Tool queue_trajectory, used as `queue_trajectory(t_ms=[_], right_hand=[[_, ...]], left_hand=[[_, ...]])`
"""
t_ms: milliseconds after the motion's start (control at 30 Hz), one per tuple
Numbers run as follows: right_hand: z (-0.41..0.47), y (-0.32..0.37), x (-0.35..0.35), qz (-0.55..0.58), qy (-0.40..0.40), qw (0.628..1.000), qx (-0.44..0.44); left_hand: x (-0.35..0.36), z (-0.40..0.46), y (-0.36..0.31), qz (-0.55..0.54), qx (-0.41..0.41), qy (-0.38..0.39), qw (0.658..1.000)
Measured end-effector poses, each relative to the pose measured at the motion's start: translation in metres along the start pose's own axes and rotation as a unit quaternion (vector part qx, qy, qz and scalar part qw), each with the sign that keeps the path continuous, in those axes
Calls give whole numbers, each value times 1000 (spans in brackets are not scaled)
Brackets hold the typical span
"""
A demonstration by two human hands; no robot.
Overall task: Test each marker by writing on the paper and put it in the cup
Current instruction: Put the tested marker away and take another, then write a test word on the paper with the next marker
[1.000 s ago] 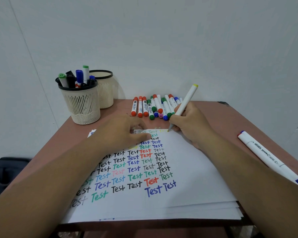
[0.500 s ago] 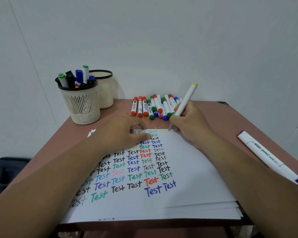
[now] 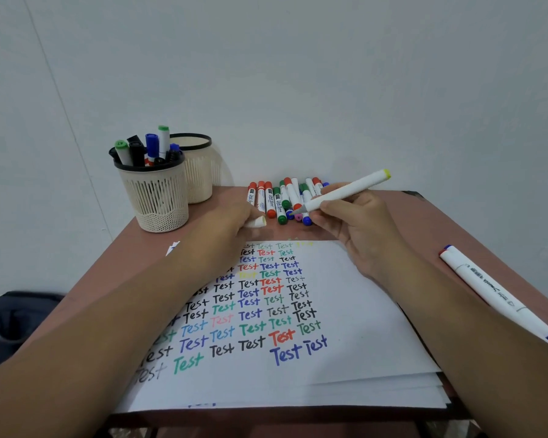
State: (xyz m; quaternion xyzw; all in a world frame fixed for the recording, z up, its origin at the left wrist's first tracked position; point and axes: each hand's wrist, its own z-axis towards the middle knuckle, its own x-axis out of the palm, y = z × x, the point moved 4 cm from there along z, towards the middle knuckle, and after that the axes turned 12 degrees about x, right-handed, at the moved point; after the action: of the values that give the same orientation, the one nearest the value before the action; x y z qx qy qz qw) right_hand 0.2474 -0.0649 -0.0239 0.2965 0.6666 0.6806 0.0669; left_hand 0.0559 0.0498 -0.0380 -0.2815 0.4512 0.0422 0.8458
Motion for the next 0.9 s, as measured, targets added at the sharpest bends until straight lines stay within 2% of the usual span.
queue_trajectory(t_ms=[167,300,433,533,667,767,900], right_hand=[[-7,0,6,6,65,998,-3],[-8,-2,9,-14,74,997,-5],[-6,-7,11,-30,95,995,-1],[-7,-8,13,-43,117,992,0],[-9,-8,15,-85,95,992,-2],[-9,-10,17,-132,93,987,-7],[-12,-11,18,-139,95,986,-13]], left_hand=[[-3,-1,-5,-10,39,-15,999],[-3,-2,-8,-12,87,-16,996],[-3,-1,-7,-7,89,-4,996],[-3,-2,-9,-9,118,-2,993],[-4,-2,-14,8,162,5,987],[-4,-3,-15,10,163,12,986],[-4,-5,-15,9,165,9,986]])
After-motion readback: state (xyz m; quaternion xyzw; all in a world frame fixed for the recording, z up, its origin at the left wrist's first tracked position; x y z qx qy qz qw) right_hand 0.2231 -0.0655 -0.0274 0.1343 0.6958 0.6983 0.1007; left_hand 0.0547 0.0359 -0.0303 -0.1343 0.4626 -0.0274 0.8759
